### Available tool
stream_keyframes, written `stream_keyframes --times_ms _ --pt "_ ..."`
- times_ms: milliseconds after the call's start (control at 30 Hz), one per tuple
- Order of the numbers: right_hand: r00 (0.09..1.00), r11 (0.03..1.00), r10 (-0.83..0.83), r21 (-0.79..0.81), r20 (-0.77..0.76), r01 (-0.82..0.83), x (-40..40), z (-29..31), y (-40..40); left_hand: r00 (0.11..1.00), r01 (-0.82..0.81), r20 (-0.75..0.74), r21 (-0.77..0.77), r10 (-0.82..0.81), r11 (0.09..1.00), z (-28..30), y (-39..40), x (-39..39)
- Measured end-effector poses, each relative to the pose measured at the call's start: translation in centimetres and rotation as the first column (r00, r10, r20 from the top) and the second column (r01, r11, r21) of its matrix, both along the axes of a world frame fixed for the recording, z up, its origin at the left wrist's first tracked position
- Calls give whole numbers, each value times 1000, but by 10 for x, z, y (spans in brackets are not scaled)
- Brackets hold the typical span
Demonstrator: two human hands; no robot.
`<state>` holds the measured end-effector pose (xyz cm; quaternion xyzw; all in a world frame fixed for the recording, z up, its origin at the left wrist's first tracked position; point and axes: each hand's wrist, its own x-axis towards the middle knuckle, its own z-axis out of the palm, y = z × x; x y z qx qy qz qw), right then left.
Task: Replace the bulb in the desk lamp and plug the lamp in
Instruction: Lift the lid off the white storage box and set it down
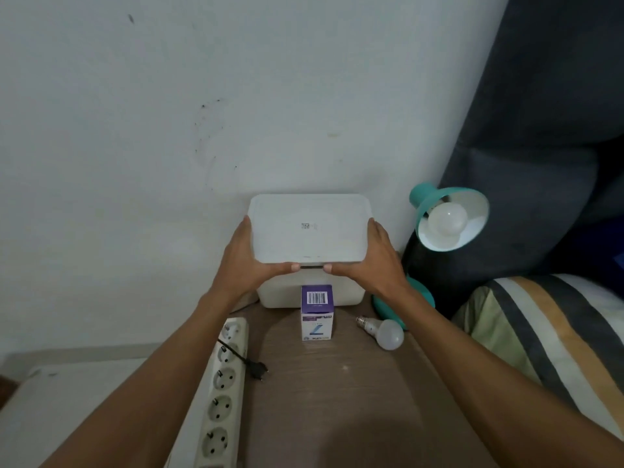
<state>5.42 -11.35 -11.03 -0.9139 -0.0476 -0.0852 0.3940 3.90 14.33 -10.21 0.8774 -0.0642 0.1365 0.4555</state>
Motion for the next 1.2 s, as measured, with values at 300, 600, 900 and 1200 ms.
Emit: stream_keyframes --times_ms 300,600,900,1200 --pt "994 1000 9 -1 108 -9 -103 5 -3 997 -24 74 77 18 997 5 -1 -105" --pt "994 984 104 141 28 -107 -259 -47 -33 989 -91 -110 66 98 994 -61 -33 -252" --pt "921 991 -9 -125 -390 -43 -299 -93 -50 891 -65 -441 110 107 992 -107 -56 -303" --pt "871 945 -49 -306 -488 -118 -296 -102 -45 785 87 -586 426 201 901 -107 -63 -290"
